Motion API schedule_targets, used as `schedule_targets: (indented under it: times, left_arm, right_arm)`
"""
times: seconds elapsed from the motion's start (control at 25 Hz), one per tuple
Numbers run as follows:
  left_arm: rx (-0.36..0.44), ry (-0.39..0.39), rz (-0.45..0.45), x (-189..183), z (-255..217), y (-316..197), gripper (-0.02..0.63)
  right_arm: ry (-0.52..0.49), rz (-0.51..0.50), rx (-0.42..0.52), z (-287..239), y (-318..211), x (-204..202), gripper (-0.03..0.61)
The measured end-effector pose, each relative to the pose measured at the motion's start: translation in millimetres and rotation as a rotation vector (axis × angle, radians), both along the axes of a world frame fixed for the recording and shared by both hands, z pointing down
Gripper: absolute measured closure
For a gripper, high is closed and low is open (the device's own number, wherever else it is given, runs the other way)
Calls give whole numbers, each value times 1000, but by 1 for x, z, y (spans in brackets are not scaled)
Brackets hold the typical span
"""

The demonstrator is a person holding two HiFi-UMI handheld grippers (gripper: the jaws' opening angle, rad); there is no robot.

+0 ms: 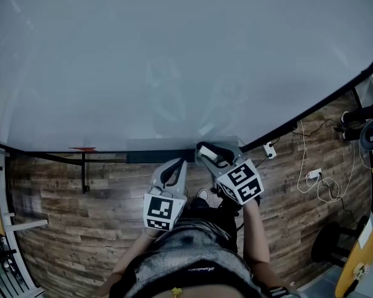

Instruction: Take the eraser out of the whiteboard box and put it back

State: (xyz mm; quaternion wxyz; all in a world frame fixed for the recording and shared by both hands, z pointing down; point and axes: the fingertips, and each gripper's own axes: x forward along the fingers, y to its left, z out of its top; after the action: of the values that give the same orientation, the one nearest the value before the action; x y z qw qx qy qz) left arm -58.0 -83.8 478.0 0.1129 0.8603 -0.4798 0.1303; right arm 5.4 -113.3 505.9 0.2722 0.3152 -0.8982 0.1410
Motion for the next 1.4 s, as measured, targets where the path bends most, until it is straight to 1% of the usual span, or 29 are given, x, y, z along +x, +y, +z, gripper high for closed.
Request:
schedule_targets:
  times: [0.48, 0.92, 1.4]
  left_arm:
    - [-8, -5, 0, -5, 3, -4, 614]
    - [-12, -1, -2, -6, 3, -7, 614]
    - [-16, -3, -1, -5, 5, -8, 614]
  right_arm:
    - [19, 5, -14, 24, -3, -2, 416]
    - [23, 6, 24, 23, -2, -4, 416]
    - [22, -7, 24, 24, -2, -4, 415]
